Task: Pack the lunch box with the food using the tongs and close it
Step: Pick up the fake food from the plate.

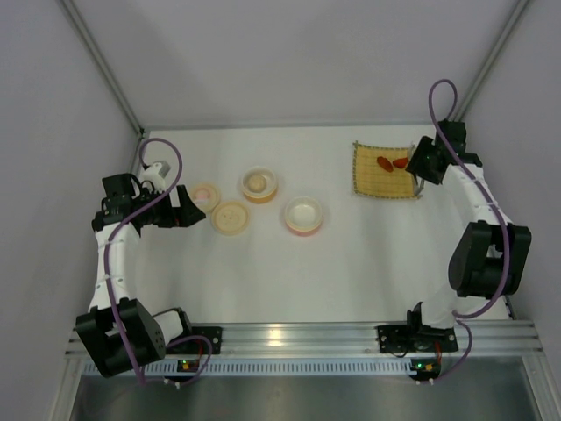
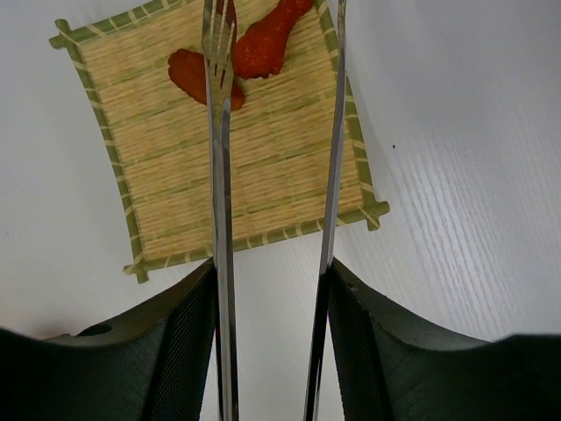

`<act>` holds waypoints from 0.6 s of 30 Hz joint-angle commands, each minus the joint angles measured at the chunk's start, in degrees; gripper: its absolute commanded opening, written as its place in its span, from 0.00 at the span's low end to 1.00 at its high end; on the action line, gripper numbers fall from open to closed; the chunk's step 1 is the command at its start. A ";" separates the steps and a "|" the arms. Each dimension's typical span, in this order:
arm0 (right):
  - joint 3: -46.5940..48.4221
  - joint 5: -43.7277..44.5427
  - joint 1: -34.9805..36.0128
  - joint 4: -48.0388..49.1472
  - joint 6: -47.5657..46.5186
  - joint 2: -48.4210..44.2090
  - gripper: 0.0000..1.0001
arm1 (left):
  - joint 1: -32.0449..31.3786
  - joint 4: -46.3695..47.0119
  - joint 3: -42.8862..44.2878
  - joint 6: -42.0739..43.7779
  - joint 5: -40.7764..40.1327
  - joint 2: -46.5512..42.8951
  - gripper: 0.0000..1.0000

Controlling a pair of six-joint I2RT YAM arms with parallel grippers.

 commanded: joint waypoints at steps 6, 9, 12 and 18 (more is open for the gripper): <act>5.59 5.25 2.75 4.20 3.33 5.12 0.49 | 0.35 1.71 0.39 0.23 0.81 0.04 0.98; 6.74 5.25 3.27 4.29 3.59 6.71 0.50 | 0.35 2.06 0.13 0.14 0.72 0.21 0.98; 7.79 5.51 3.71 4.55 3.59 8.20 0.50 | 0.26 2.24 -0.13 0.23 0.63 0.30 0.98; 9.55 5.51 4.68 4.38 4.55 10.49 0.50 | 0.35 2.24 -0.48 0.76 0.19 0.30 0.98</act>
